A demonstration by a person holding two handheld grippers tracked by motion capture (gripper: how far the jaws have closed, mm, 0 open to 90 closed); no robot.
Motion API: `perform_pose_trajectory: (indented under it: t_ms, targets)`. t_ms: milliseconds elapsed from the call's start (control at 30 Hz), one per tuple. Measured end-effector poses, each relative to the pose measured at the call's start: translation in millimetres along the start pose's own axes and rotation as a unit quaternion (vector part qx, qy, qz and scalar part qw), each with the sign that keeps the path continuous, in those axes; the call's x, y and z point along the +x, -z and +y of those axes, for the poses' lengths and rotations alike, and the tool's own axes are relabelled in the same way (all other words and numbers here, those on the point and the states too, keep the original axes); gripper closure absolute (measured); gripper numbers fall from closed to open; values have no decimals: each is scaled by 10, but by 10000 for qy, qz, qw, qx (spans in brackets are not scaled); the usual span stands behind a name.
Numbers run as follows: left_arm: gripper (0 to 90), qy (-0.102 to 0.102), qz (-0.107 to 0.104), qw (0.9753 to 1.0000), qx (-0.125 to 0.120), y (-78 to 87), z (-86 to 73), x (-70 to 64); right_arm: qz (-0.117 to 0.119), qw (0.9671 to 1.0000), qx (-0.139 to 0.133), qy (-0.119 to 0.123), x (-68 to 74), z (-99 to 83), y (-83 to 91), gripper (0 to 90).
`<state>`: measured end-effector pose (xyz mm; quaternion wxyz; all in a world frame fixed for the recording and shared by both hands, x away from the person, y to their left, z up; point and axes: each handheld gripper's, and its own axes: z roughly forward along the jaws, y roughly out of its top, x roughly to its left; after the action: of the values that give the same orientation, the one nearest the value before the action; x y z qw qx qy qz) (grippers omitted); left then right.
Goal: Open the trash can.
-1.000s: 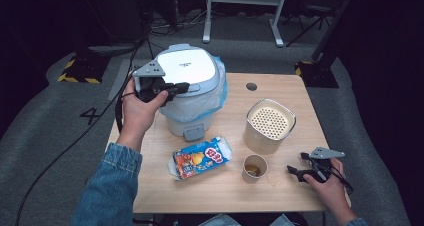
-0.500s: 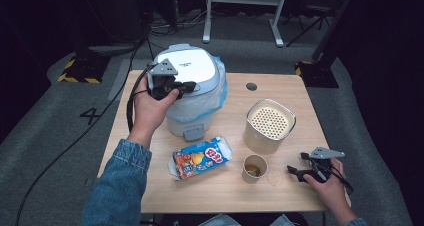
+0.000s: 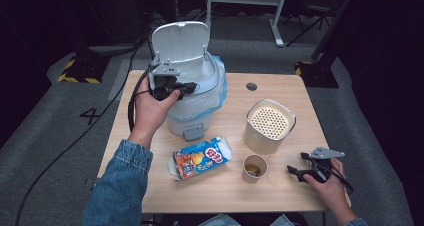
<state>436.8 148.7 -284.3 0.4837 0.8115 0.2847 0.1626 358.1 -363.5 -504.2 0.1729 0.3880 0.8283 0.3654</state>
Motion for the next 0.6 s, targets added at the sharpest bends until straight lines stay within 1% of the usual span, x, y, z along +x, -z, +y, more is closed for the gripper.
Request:
perform_pose_trajectory:
  t_ms: [33,67,133,167,233,267,300,333,367,400,467,533,600]
  targets:
    - [895,5,-14,10000,-74,4,-3,4,-4,10000,2,2,0,0,0,170]
    - [843,27,-72,9999,-98,10,-2,9,-4,10000,2,1,0,0,0,169]
    - [682,73,-69,9998,-163,13,-7,4,-3,10000,2,4,0,0,0,170]
    - [636,45,-45,9998,-199,18,-11,1,-1,10000,2,6,-1,0,0,170]
    - [530,113,-109,9993,-353,40,-21,-19,5,10000,1,4,-1,1,0,170]
    - [494,117,-141,9989,-425,57,-24,-36,5,10000,1,5,-1,1,0,170]
    - [465,74,-181,9989,-437,73,-24,-64,6,10000,1,5,-2,1,0,170]
    - [433,-11,-172,9989,-433,88,-24,-102,6,10000,1,5,-2,0,0,170]
    - [402,-69,-223,9988,-423,100,-30,-149,6,10000,1,5,-2,1,0,170]
    - [390,-149,-245,9988,-387,113,-38,-189,5,10000,2,9,-2,0,0,169]
    - [374,-207,-329,9988,-305,127,-67,-276,7,10000,3,8,-2,1,0,170]
    - [357,-315,-297,9988,-213,144,-100,-349,18,10000,4,12,-4,2,-1,169]
    - [343,-383,-264,9989,-112,167,-145,-419,17,10000,5,14,-4,1,-1,170]
